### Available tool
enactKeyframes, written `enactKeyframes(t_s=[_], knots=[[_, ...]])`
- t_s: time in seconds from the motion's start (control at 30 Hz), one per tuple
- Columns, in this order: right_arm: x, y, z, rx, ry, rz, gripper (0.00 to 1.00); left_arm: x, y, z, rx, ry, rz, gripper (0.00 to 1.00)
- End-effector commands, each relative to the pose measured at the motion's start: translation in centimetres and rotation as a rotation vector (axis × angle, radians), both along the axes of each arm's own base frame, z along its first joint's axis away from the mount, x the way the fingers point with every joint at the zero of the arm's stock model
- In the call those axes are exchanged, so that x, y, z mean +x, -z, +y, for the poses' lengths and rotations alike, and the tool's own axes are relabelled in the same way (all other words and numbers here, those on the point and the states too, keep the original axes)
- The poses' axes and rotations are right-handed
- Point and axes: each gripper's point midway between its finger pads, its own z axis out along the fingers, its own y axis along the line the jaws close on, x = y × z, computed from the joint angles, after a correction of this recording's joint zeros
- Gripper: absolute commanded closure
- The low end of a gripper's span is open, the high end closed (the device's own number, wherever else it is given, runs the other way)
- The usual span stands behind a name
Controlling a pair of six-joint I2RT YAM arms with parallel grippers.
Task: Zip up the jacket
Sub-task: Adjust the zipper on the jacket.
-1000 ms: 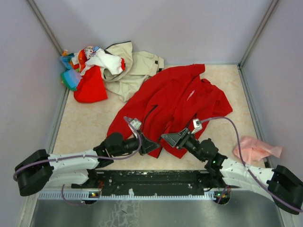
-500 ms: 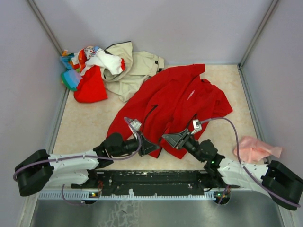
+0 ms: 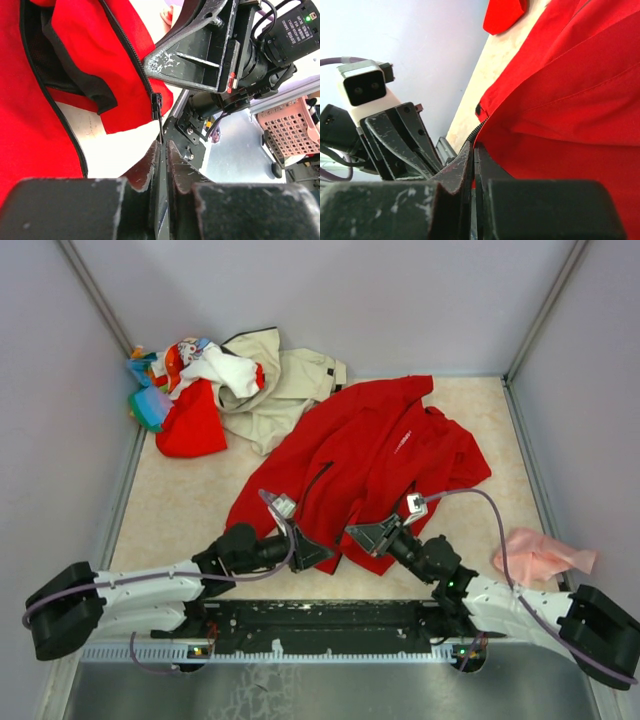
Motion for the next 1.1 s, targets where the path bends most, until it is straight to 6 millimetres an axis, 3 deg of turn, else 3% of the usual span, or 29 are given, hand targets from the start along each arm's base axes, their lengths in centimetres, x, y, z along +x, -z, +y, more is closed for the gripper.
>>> enactKeyframes(t_s=[0.0, 0.3, 0.53, 1.07], knots=[[0.6, -1.7, 0.0, -0.023, 0.027, -0.079, 1.0, 0.3, 0.1, 0.9, 0.01, -0.039, -0.007, 0.84], [0.5, -0.9, 0.3, -0.06, 0.015, -0.095, 1.0, 1.6, -1.1, 1.3, -0.005, -0.079, -0.008, 0.59], [0.4, -0.6, 0.6, -0.078, 0.002, -0.11, 1.0, 2.9, -1.8, 0.5, -0.016, -0.056, 0.02, 0.48], [0.2, -0.9, 1.1, -0.083, -0.019, -0.132, 1.0, 2.9, -0.6, -2.1, 0.028, 0.057, 0.067, 0.5]])
